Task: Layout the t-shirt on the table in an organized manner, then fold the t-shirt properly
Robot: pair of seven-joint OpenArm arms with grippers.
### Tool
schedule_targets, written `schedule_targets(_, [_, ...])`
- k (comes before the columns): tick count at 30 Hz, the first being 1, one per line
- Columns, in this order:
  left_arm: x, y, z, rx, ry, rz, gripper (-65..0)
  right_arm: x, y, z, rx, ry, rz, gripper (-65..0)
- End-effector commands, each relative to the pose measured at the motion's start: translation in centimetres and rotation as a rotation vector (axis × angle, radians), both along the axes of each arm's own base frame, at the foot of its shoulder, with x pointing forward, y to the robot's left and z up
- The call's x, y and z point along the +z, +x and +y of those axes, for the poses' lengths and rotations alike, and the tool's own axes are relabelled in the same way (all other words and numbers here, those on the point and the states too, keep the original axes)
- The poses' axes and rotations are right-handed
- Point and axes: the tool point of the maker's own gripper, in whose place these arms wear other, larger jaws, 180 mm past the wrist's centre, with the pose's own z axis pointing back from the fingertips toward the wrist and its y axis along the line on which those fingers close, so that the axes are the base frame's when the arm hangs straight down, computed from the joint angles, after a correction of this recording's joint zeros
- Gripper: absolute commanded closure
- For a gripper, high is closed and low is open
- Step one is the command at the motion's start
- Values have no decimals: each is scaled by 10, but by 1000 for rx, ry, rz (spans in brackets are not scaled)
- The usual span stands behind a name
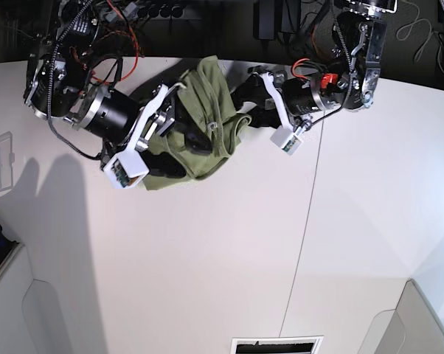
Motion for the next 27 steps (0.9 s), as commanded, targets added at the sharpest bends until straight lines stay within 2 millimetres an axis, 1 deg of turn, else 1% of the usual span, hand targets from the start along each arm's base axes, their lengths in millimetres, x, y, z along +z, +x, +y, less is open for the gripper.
schedule_targets(1, [4, 9, 24, 26, 66, -24, -406, 17, 10, -5, -28, 15, -68, -307])
schedule_targets(2, [9, 15, 39, 49, 91, -45, -406, 17, 17, -15, -64, -11, -84, -249])
schedule_targets(3, [16, 20, 53, 74, 105, -67, -406, 18, 25, -25, -103, -32, -101, -157])
schedule_targets(4, [25, 26, 64, 96, 105, -90, -406, 18, 32, -35, -146, -50, -108, -43])
schedule_targets(5, [34, 30, 73, 111, 101, -112, -406, 19, 39, -45, -183, -61, -118, 0])
schedule_targets(7, [54, 37, 83, 118, 93, -158, -406, 23, 51, -60, -234, -61, -135, 0])
schedule_targets(8, [64, 38, 83, 102, 92, -184, -406, 23, 58, -66, -253, -55, -137, 0])
schedule_targets(10, [83, 34, 72, 28, 72, -237, -402, 18, 72, -76, -281, -45, -119, 0])
schedule_targets(11, [92, 31, 63, 8, 43, -254, -385, 14, 78, -79, -290, -37, -104, 0])
schedule_targets(13, [107, 20, 43, -37, -20, -275, -336, 3, 90, -81, -295, -21, -64, 0])
schedule_targets(15, [116, 9, 21, -93, -79, -282, -326, -9, 103, -80, -292, -6, -22, 0])
schedule_targets(19, [120, -8, -21, -177, -162, -270, -326, -31, 130, -68, -248, 5, 57, 0])
schedule_targets(21, [121, -15, -41, -198, -214, -258, -326, -46, 139, -61, -227, -13, 109, 0])
schedule_targets(24, [125, -21, -64, -207, -277, -247, -326, -68, 143, -47, -183, -47, 169, 0])
schedule_targets(27, [119, -24, -79, -209, -285, -236, -326, -87, 137, -28, -128, -84, 201, 0])
